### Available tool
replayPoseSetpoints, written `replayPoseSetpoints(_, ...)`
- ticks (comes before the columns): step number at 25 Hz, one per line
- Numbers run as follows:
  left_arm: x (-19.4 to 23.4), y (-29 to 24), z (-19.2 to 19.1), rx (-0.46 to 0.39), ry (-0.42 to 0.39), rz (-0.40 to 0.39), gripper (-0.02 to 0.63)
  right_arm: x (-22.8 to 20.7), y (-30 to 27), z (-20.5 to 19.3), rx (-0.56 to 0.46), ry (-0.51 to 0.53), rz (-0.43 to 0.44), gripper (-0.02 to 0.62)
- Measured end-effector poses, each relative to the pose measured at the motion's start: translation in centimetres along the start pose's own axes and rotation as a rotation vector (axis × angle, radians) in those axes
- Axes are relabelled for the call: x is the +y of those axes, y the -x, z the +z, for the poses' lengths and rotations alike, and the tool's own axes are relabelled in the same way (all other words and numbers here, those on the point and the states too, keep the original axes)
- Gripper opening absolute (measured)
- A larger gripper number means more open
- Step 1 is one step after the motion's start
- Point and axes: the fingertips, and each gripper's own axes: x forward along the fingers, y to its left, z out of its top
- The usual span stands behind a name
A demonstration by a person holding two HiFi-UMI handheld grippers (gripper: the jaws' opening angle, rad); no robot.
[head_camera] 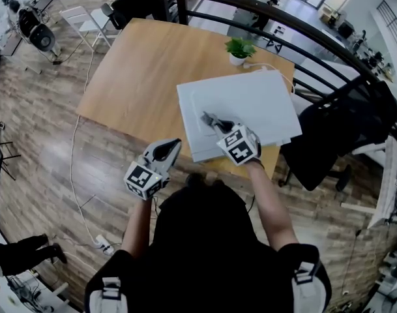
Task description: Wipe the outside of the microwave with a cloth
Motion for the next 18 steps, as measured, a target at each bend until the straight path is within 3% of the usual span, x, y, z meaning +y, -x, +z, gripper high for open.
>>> replayPoseSetpoints(18, 2.3, 0.9, -0.5, -0.006, -0.028, -0.043, 0.002, 5.0, -4.5, 4.4, 0.040, 0.081, 0.067, 0.018)
